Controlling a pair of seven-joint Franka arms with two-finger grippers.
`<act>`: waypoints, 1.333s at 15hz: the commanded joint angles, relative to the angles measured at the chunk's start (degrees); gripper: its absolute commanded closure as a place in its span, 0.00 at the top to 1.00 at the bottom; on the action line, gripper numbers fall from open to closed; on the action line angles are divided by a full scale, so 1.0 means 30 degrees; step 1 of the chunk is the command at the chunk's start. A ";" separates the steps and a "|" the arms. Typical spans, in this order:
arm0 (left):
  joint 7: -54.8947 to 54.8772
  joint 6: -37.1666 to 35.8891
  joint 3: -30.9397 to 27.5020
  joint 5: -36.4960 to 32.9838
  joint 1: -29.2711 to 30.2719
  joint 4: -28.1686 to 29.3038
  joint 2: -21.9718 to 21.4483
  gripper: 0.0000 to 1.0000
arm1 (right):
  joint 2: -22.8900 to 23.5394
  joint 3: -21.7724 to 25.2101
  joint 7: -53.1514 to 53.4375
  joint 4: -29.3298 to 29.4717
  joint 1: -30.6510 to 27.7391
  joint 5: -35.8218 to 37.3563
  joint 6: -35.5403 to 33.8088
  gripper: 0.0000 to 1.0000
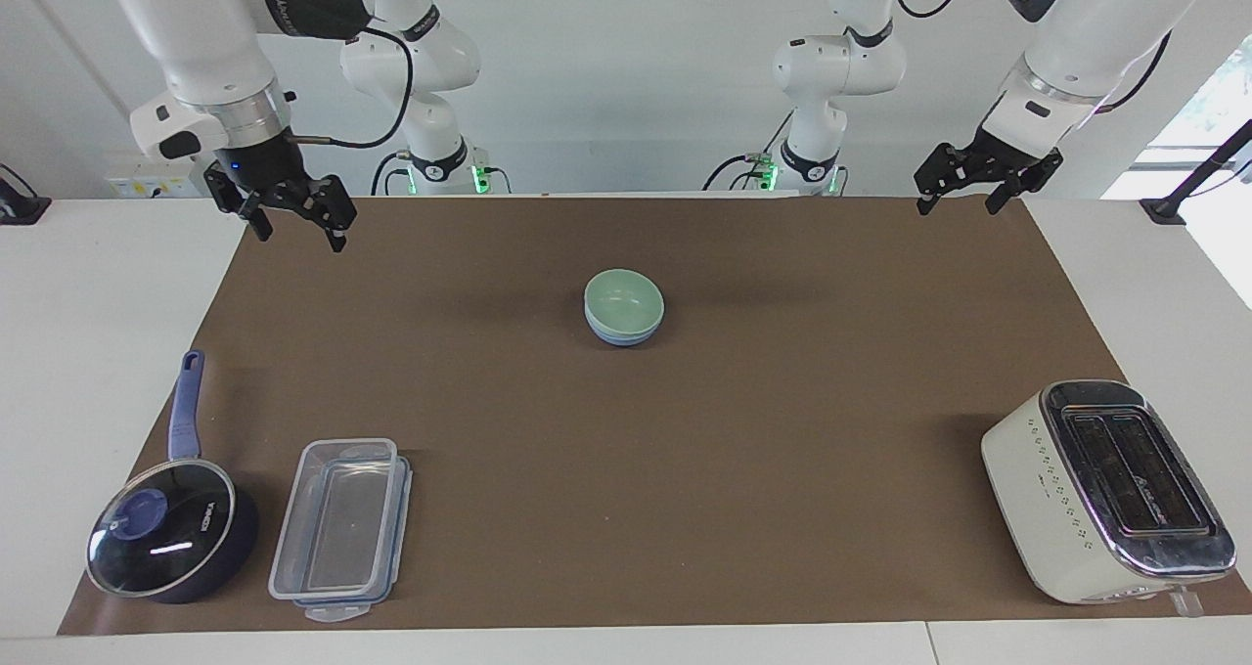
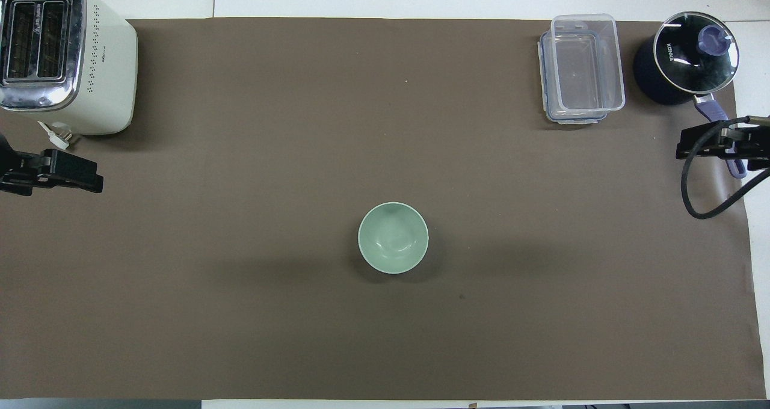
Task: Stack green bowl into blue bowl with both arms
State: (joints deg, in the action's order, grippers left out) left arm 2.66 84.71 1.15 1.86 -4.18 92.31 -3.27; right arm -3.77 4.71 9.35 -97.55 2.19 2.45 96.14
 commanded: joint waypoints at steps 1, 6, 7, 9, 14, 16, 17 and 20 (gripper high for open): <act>-0.0126 0.0443 0.0231 -0.0006 0.0278 0.0607 -0.0491 1.00 | -0.0383 -0.0135 -0.0334 -0.0469 -0.0026 -0.0406 -0.0144 1.00; -0.0126 0.0473 0.0231 -0.0006 0.0278 0.0607 -0.0520 1.00 | -0.0384 -0.0310 -0.0539 -0.0355 0.0033 -0.0406 -0.0230 1.00; -0.0126 0.0473 0.0231 -0.0006 0.0278 0.0607 -0.0491 1.00 | -0.0384 -0.0340 -0.0540 -0.0208 0.0033 -0.0435 -0.0261 1.00; -0.0126 0.0473 0.0231 -0.0006 0.0278 0.0607 -0.0520 1.00 | -0.0267 -0.0311 -0.0540 0.0317 0.0003 -0.0406 -0.0989 1.00; -0.0097 0.0473 0.0231 -0.0006 0.0249 0.0607 -0.0491 1.00 | 0.0055 -0.0282 -0.0452 0.1081 -0.0114 -0.0435 -0.1491 1.00; -0.0097 0.0473 0.0231 -0.0006 0.0249 0.0607 -0.0491 1.00 | 0.0085 -0.0311 -0.0423 0.1286 -0.0143 -0.0435 -0.1783 1.00; -0.0097 0.0473 0.0231 -0.0006 0.0220 0.0607 -0.0491 1.00 | 0.0085 -0.0311 -0.0394 0.1432 -0.0085 -0.0435 -0.1900 1.00; -0.0068 0.0473 0.0231 -0.0006 0.0220 0.0607 -0.0491 1.00 | 0.0289 -0.0282 -0.0364 0.1463 -0.0055 -0.0904 -0.2106 1.00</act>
State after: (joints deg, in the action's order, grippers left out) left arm 2.66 84.80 1.19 1.86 -4.18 92.31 -3.27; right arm -4.09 4.06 9.30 -94.66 2.57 1.25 91.35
